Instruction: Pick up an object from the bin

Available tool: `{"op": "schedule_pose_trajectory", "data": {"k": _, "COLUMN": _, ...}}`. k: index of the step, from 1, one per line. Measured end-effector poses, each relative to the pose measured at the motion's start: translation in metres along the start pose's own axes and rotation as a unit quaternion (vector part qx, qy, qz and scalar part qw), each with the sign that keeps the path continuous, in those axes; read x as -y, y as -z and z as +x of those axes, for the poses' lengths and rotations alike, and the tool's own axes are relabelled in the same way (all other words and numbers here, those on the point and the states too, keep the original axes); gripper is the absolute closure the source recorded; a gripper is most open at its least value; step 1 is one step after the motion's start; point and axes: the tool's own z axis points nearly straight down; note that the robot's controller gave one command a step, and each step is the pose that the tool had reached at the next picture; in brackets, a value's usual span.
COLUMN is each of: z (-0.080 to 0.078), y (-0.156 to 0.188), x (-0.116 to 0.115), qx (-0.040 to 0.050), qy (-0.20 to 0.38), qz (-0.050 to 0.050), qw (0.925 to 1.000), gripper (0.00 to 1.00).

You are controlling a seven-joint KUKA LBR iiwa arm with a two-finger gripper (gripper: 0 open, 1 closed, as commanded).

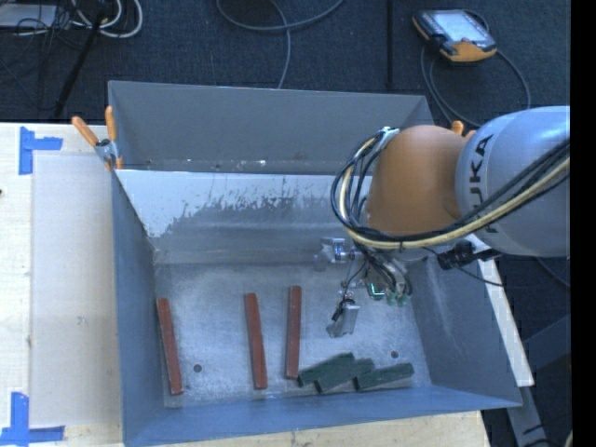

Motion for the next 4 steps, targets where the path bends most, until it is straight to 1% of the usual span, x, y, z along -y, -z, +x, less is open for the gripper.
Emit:
{"op": "schedule_pose_trajectory", "data": {"k": 1, "z": 0.013, "y": -0.049, "x": -0.020, "qx": 0.0033, "qy": -0.021, "qz": 0.000, "qw": 0.9998, "gripper": 0.00}}
{"op": "schedule_pose_trajectory", "data": {"k": 2, "z": -0.018, "y": -0.078, "x": -0.043, "qx": -0.0016, "qy": 0.005, "qz": 0.001, "qw": 1.0000, "gripper": 0.00}}
{"op": "schedule_pose_trajectory", "data": {"k": 3, "z": -0.004, "y": -0.079, "x": -0.073, "qx": -0.0002, "qy": -0.025, "qz": 0.000, "qw": 0.9997, "gripper": 1.00}}
{"op": "schedule_pose_trajectory", "data": {"k": 4, "z": -0.004, "y": -0.079, "x": -0.073, "qx": -0.0002, "qy": -0.024, "qz": 0.000, "qw": 0.9997, "gripper": 1.00}}
